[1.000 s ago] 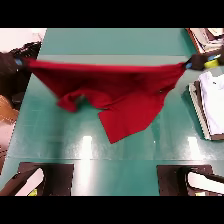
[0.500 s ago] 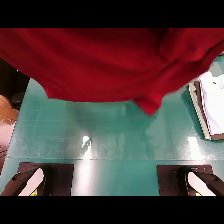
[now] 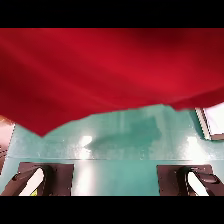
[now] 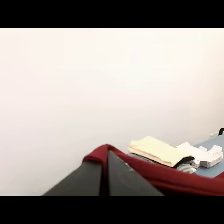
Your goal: Fold the shirts.
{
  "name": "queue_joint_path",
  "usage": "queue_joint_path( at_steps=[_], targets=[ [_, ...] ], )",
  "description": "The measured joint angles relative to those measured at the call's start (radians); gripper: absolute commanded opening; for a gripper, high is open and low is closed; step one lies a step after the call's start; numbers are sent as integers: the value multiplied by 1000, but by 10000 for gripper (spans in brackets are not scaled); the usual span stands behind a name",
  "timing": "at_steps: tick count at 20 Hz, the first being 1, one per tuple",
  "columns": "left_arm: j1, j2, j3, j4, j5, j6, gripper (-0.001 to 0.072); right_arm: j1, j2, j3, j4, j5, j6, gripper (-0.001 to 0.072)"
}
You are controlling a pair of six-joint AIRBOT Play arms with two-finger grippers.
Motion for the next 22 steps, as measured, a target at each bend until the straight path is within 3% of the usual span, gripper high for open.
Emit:
queue_joint_path(
  at_steps=[4, 8, 12, 16, 22],
  targets=[
    [0, -10, -216, 17, -60, -18, 33, 18, -150, 2, -29, 159, 29, 19],
    [-2, -72, -547, 92, -144, -23, 32, 59, -418, 1, -37, 371, 39, 19],
    [-54, -204, -847, 216, -106, -17, 33, 84, -710, 1, -40, 491, 43, 19],
    [-131, -419, -946, 257, 100, 36, 33, 85, -938, 1, -42, 454, 43, 19],
    [-210, -672, -797, 222, 328, 108, 33, 72, -1056, 1, -43, 200, 44, 19]
  ],
)
